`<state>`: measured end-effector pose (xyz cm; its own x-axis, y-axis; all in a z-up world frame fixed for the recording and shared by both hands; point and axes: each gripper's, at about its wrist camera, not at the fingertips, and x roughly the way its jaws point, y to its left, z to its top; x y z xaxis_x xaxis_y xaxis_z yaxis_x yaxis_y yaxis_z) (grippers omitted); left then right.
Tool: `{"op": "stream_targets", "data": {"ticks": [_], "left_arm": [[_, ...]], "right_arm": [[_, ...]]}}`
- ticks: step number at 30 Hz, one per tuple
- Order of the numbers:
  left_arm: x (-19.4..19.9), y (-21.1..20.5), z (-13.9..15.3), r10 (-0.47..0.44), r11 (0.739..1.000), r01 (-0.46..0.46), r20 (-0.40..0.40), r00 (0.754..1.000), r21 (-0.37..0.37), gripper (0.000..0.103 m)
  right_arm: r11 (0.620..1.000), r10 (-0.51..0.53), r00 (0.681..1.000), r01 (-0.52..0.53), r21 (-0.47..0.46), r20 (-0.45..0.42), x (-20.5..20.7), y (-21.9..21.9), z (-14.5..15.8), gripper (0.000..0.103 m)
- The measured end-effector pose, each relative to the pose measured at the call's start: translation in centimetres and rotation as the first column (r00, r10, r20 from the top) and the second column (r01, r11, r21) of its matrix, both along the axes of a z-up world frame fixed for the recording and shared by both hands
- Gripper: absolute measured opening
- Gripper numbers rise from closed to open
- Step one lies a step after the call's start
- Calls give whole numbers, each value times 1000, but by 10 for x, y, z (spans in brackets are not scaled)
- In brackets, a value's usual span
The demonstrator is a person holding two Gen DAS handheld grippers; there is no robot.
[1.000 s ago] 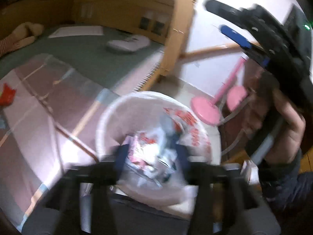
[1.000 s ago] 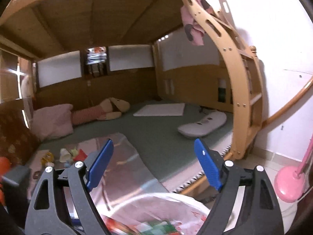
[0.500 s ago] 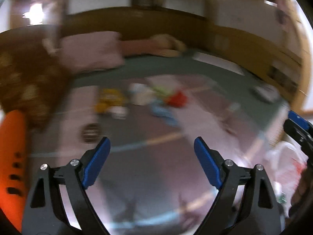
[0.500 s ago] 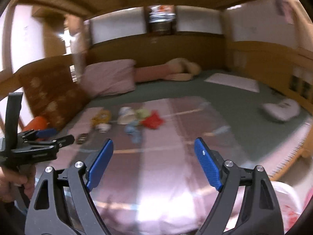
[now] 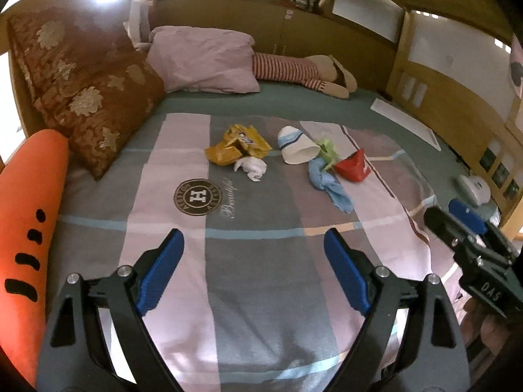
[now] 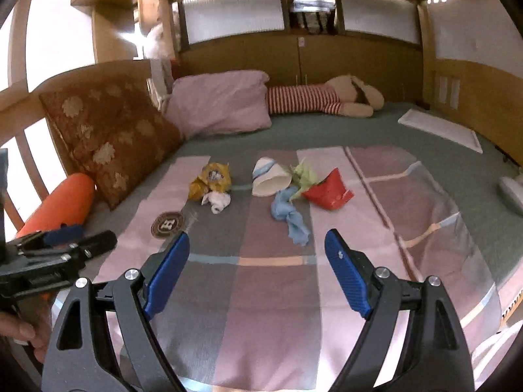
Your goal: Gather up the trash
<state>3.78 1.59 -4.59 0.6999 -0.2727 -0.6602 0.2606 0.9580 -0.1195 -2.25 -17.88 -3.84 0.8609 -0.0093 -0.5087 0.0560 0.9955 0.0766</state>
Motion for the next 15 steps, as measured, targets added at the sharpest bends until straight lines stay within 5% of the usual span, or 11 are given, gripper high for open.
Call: {"op": "stream_targets", "data": {"ticks": [15], "left_arm": [[18, -9, -14, 6, 1000, -5, -43, 999, 18, 87]], "right_arm": [[1000, -8, 998, 7, -17, -66, 33, -2, -14, 83]]}}
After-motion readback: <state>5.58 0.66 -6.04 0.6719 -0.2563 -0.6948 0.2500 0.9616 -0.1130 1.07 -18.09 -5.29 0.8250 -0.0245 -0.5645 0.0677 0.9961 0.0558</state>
